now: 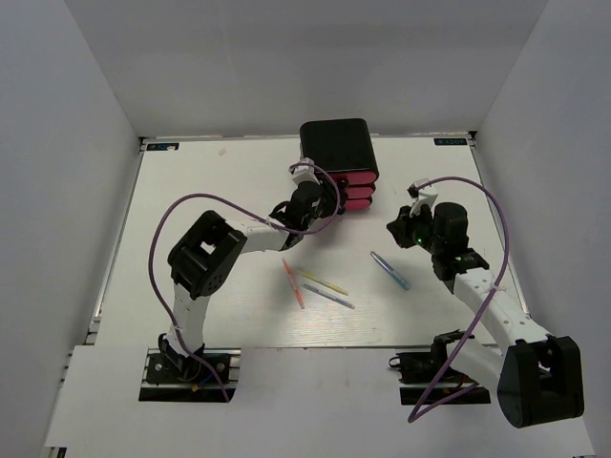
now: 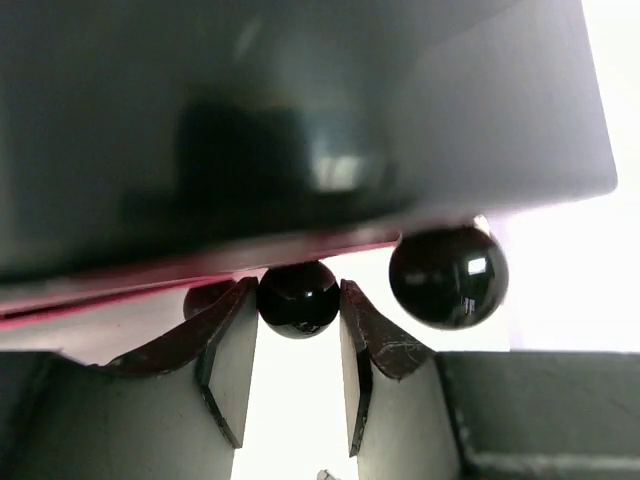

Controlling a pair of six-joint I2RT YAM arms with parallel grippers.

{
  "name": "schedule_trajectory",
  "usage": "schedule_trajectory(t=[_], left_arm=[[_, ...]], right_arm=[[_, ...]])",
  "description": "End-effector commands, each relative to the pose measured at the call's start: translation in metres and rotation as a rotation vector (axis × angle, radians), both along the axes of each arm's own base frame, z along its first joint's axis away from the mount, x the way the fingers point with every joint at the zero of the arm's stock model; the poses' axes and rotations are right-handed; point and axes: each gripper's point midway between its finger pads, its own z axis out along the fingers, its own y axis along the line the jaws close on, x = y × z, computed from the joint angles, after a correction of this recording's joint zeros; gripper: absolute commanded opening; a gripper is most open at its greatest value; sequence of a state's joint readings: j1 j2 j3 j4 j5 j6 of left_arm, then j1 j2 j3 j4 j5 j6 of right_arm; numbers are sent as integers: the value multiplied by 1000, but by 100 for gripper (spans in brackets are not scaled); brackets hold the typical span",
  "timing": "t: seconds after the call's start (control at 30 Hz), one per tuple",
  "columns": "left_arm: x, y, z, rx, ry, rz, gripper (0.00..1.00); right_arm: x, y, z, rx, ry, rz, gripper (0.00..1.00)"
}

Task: Sort the stationery into containers
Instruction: Open the drawer, then grab a piece of stationery with the right arm

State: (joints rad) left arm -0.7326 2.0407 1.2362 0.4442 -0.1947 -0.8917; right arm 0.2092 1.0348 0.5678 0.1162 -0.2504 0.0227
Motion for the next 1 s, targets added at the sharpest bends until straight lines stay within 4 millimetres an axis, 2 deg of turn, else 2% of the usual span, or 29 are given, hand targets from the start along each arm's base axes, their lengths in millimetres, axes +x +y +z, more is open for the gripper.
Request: schedule_trajectory(t=[0.0, 0.03, 0.13, 0.17, 0.27, 0.33, 0.4, 0.43, 0.47, 0.5, 0.53, 0.57, 0.7, 0.77, 0.83, 0.9, 0.93, 0.97], left_arm=[[-20, 1, -5, -21, 7, -52, 27], [-33, 4, -14, -12, 35, -66, 25], [-50, 10, -23, 2, 51, -78, 25], [-55, 7, -16, -9, 39, -89, 25], [-62, 6, -18, 16, 35, -107, 25], [-61, 6, -17, 22, 42, -107, 30], [-60, 5, -16, 31, 38, -110, 33], [-64, 2, -16, 32, 38, -119, 36], [-62, 0, -12, 25, 31, -120, 49], [-64, 1, -16, 36, 42, -119, 55], [-64, 2, -18, 42, 49, -119, 58], [-65, 3, -20, 48, 56, -119, 64], [-69, 7, -10, 38, 45, -119, 71], [-72, 11, -9, 59, 43, -126, 75], [-74, 13, 0, 61, 27, -130, 75], [-83, 16, -2, 78, 32, -143, 77], [-83, 16, 10, 72, 5, -147, 77], [-86, 20, 9, 78, 12, -147, 78]], right_arm=[[0, 3, 6, 5, -45, 29, 20], [-1, 4, 5, 8, -40, 38, 31], [-5, 7, 0, -21, -39, 88, 45], [-7, 7, -4, -30, -31, 99, 46], [-11, 12, -9, -45, -22, 151, 52], [-14, 15, -12, -75, -26, 202, 54], [-21, 19, -19, -103, -13, 273, 54], [-22, 21, -17, -108, -18, 293, 54], [-22, 20, -19, -120, -14, 304, 54], [-30, 20, -28, -128, 33, 325, 54], [-27, 19, -26, -167, 5, 351, 54], [-31, 18, -33, -179, 31, 363, 54], [-38, 12, -44, -264, 37, 429, 45], [-42, 8, -53, -309, 47, 453, 45], [-47, 0, -69, -357, 90, 449, 45], [-48, -4, -79, -391, 117, 461, 50], [-52, -9, -87, -411, 152, 458, 51], [-53, -11, -96, -424, 179, 472, 54]])
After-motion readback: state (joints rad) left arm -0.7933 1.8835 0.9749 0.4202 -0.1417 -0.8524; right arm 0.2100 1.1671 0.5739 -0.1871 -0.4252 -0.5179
